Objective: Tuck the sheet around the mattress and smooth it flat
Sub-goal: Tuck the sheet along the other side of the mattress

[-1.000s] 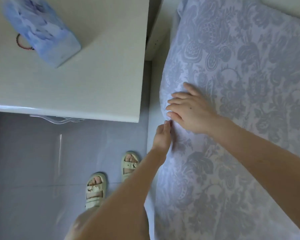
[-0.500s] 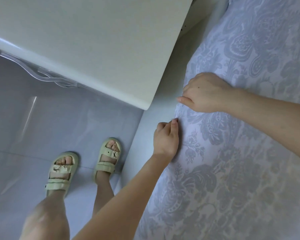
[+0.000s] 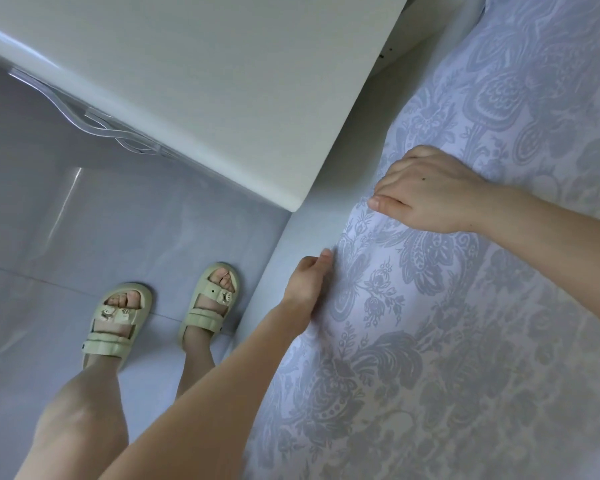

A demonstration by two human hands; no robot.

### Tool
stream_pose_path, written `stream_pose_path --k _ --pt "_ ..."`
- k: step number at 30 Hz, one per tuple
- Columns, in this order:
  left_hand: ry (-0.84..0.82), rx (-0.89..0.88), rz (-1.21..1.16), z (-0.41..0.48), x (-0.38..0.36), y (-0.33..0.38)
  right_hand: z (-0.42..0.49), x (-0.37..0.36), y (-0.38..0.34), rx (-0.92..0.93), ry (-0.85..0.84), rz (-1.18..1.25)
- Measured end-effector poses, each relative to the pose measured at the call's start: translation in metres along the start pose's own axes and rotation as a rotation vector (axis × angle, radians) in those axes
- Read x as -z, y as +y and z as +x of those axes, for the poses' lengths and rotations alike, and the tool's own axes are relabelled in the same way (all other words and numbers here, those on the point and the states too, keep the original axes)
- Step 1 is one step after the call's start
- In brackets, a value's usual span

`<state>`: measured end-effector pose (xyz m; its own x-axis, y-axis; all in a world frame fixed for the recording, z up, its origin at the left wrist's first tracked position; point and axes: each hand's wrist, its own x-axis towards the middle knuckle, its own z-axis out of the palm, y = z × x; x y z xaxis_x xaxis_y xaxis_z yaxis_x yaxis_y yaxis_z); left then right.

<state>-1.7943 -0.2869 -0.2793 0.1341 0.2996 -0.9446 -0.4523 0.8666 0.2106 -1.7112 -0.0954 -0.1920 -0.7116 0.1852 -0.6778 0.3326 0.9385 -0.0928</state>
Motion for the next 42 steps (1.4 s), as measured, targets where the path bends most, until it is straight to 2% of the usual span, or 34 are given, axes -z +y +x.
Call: stream_pose_path --k 5,9,14,16,18,19,22,25,31,35,38,42 --pt "0.048 -0.032 -0.052 0.009 0.009 0.004 0.0 0.006 -0.003 -0.054 0.021 0.055" --pt "0.233 -0.066 -0.066 0.017 0.014 0.012 -0.003 0.007 -0.013 -0.029 0.105 0.017" --pt "0.271 -0.054 0.011 0.024 -0.003 0.014 0.004 0.002 -0.018 -0.045 -0.091 -0.052" --pt "0.313 -0.041 0.186 0.025 -0.006 0.011 0.006 0.005 -0.016 -0.032 -0.107 -0.036" --pt "0.4 -0.121 0.344 0.015 -0.005 0.012 0.006 0.008 -0.015 -0.006 -0.128 -0.051" --pt "0.418 -0.205 0.33 0.007 -0.006 0.011 0.006 0.008 -0.015 -0.001 -0.145 -0.066" --pt "0.265 -0.416 0.153 -0.033 -0.017 0.012 0.013 0.01 -0.018 -0.008 -0.209 -0.079" --pt "0.096 -0.442 0.186 -0.053 -0.026 0.008 0.023 0.02 -0.024 -0.119 -0.314 0.032" --pt "-0.121 -0.348 0.079 -0.054 -0.027 0.015 0.015 0.026 -0.017 -0.167 -0.451 0.03" --pt "-0.3 -0.118 -0.058 -0.049 -0.037 0.019 0.012 0.033 -0.016 -0.191 -0.533 0.028" --pt "-0.323 0.008 -0.059 -0.038 -0.028 0.029 0.025 0.027 -0.016 -0.183 -0.509 -0.041" --pt "-0.335 0.007 0.08 -0.031 -0.021 0.044 0.036 0.02 -0.018 -0.221 -0.509 0.002"
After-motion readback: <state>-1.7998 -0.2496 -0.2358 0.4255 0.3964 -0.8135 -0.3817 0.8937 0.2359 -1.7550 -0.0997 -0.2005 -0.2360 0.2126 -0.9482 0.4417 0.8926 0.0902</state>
